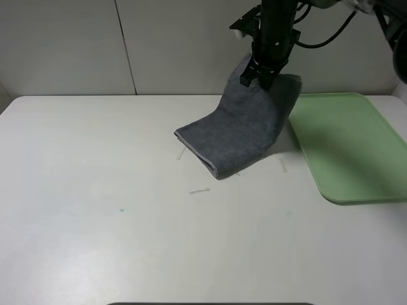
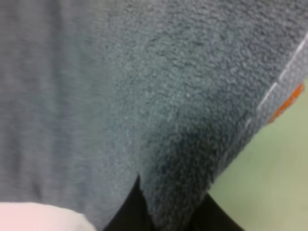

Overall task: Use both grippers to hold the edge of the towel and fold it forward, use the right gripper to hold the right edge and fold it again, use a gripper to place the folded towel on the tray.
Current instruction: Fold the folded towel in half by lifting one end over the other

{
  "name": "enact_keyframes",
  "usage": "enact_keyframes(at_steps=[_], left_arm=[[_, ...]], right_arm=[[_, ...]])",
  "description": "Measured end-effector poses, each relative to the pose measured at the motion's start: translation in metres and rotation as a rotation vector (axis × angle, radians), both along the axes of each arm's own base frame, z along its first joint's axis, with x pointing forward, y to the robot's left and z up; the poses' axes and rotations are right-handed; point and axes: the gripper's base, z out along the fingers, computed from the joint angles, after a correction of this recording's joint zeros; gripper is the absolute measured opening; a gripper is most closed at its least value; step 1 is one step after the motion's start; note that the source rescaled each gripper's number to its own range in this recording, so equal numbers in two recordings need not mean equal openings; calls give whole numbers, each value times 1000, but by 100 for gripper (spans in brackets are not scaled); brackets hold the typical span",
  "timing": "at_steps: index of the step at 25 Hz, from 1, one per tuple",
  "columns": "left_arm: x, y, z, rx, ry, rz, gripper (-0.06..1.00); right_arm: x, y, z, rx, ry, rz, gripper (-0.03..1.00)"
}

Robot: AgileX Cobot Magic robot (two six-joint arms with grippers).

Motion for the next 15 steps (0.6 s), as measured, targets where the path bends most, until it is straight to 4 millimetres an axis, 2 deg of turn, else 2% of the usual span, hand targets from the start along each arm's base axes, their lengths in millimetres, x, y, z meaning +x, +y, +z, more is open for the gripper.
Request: enact_keyframes(at_steps=[15], left_arm=[[0, 0, 0, 0, 0, 0, 94]], right_arm=[[-36, 70, 0, 44, -2, 42, 8]])
